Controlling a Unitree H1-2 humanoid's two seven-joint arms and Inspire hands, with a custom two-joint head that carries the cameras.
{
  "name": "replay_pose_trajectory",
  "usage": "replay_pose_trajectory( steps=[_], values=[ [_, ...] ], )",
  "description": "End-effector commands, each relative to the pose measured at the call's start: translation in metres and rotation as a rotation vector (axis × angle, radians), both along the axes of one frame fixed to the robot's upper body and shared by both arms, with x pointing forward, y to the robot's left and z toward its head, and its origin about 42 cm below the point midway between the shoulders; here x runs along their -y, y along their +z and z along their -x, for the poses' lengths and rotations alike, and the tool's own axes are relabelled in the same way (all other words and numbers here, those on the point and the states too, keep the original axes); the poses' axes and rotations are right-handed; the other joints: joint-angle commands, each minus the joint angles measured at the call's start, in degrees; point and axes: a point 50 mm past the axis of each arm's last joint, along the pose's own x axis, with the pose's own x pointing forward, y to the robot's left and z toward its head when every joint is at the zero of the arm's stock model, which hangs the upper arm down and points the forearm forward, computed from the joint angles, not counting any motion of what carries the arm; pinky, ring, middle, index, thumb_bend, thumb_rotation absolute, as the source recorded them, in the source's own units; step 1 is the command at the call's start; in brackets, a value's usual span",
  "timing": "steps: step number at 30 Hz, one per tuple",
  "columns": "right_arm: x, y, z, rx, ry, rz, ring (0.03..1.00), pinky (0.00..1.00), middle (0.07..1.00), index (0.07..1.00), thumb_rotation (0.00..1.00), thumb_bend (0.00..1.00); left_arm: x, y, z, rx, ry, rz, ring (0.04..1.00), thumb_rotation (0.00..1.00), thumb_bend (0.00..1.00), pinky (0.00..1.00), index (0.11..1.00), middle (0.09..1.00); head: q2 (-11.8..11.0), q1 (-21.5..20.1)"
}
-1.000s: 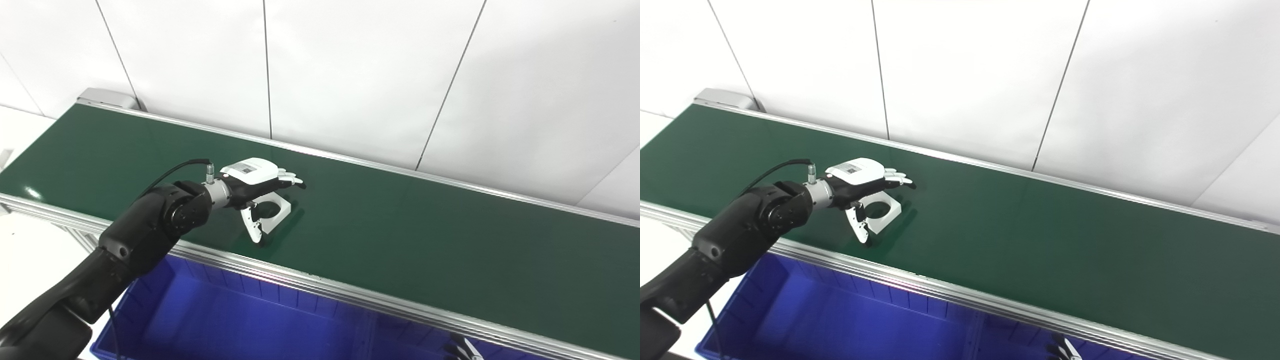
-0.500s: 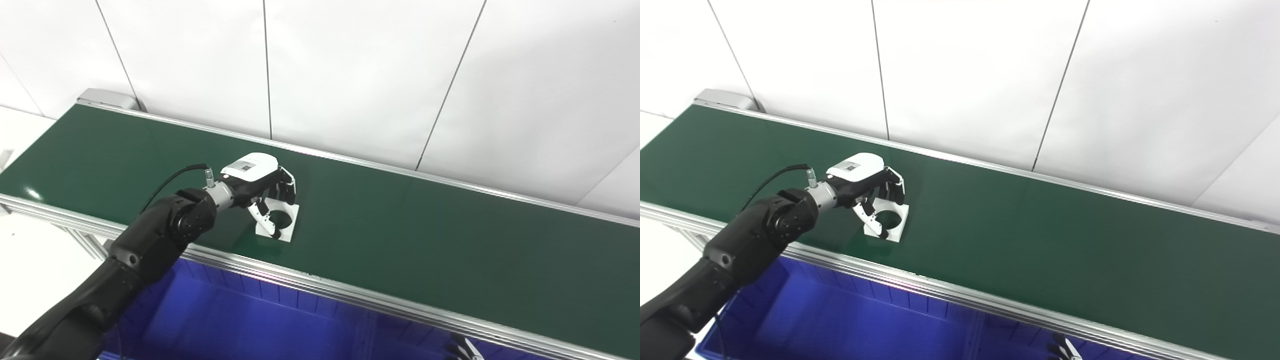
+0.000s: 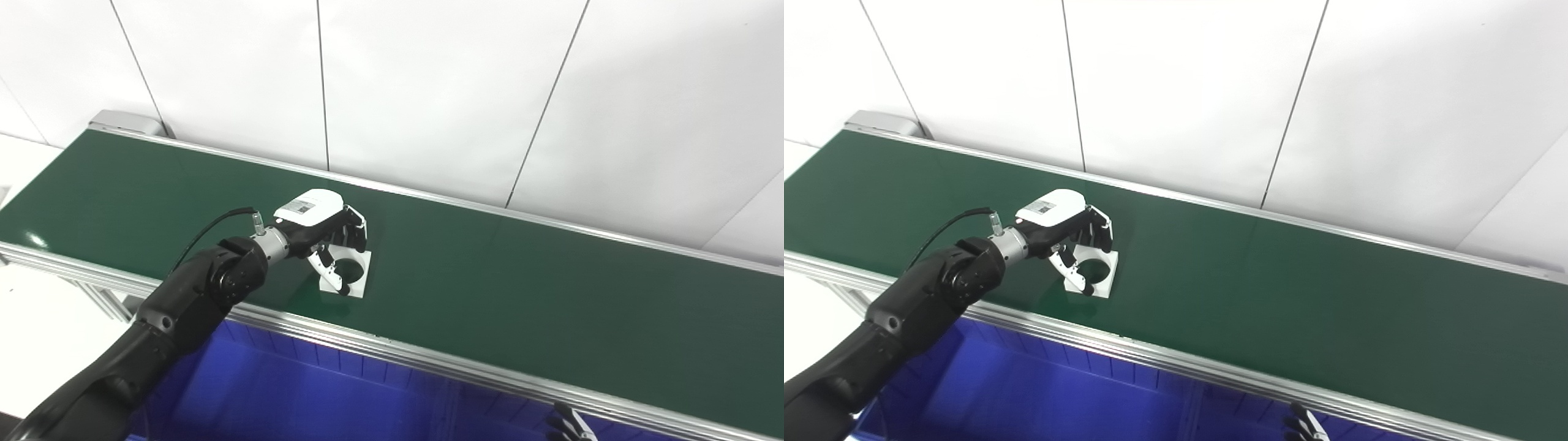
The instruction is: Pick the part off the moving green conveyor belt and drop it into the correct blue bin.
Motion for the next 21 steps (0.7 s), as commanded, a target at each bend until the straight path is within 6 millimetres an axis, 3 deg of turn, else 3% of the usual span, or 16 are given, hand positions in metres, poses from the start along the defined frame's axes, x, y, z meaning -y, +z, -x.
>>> replay_pose_trajectory(
  steps=[1, 5, 11, 16, 21],
  values=[
    [-0.002, 0.009, -0.001, 0.062, 0.005, -0.021, 0.75, 0.66, 0.802, 0.867, 0.44, 0.71, -0.002, 0.023, -0.003, 0.101, 0.003, 0.063, 0.391, 0.0, 0.5, 0.38, 0.524, 0.473, -0.04, 0.05],
    [-0.003, 0.009, -0.001, 0.063, 0.006, -0.029, 0.751, 0.66, 0.805, 0.871, 0.44, 0.71, -0.003, 0.032, 0.003, 0.149, -0.006, 0.151, 0.405, 0.0, 0.5, 0.41, 0.493, 0.496, 0.19, -0.15],
    [-0.002, 0.01, -0.001, 0.063, 0.005, -0.019, 0.753, 0.67, 0.809, 0.875, 0.44, 0.7, 0.002, 0.051, 0.032, 0.22, -0.025, 0.382, 0.425, 0.0, 0.5, 0.41, 0.495, 0.487, 0.63, -0.4],
    [-0.002, 0.01, -0.001, 0.065, 0.004, -0.016, 0.748, 0.67, 0.805, 0.873, 0.46, 0.71, 0.01, 0.059, 0.055, 0.192, -0.031, 0.461, 0.437, 0.0, 0.5, 0.41, 0.483, 0.496, 1.0, -0.43],
    [-0.002, 0.011, 0.0, 0.068, 0.005, -0.018, 0.743, 0.67, 0.805, 0.875, 0.47, 0.71, 0.018, 0.063, 0.076, 0.155, -0.029, 0.516, 0.398, 0.0, 0.5, 0.34, 0.498, 0.509, 1.51, -0.57]
  ],
)
